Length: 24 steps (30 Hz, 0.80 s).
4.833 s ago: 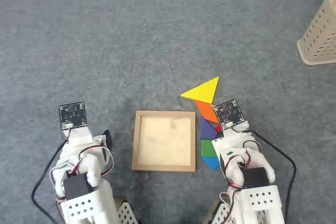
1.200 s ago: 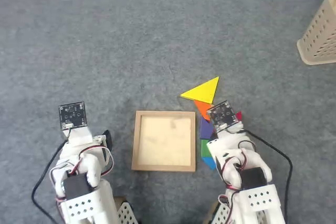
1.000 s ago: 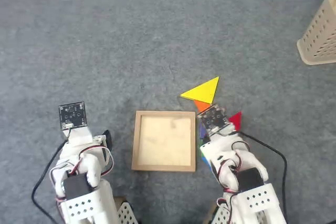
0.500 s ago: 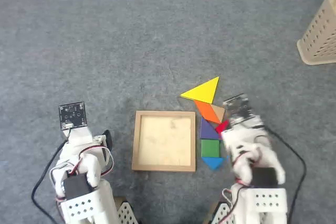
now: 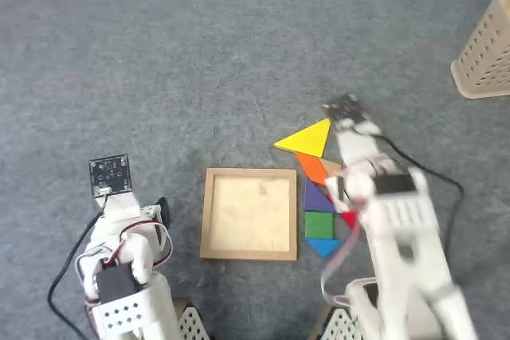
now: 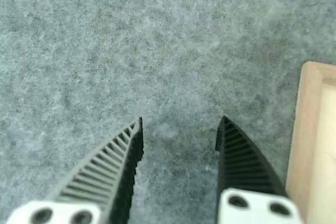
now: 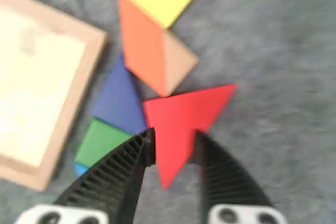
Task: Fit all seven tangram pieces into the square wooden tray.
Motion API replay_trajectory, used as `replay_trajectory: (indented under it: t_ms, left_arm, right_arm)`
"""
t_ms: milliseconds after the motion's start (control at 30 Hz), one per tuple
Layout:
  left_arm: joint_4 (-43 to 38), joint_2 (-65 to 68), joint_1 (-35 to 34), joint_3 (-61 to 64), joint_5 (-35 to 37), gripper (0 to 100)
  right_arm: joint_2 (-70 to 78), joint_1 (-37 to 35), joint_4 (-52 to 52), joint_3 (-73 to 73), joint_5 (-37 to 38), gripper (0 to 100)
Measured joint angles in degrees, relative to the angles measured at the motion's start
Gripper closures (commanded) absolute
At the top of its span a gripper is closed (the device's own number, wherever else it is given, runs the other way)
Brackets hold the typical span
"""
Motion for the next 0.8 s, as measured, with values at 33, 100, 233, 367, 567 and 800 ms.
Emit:
replay_trajectory:
  t_ms: [33,100,233,367,567,800]
  left_arm:
    - [0.0,0.0,0.0,0.0,0.0,78]
    - [0.0,0.0,0.0,0.0,0.0,78]
    - [0.0,0.0,-0.09,0.0,0.0,78]
    - [0.0,0.0,0.0,0.0,0.0,78]
    - [0.0,0.0,-0.09,0.0,0.0,78]
    - [0.0,0.0,-0.09,0.0,0.0,78]
  right_arm:
    - [5.54,-1.05,0.97,-2.9,-1.14,66.0]
    - [15.38,-2.55,1.76,-7.3,-3.69,65.8]
    - [28.57,-4.13,1.85,-11.87,-7.12,65.6]
    - [32.7,-4.04,1.23,-13.54,-8.44,65.8]
    - [35.52,-4.22,-2.9,-13.71,-8.79,65.9]
    - [40.79,-3.87,-8.53,-16.0,-13.89,65.9]
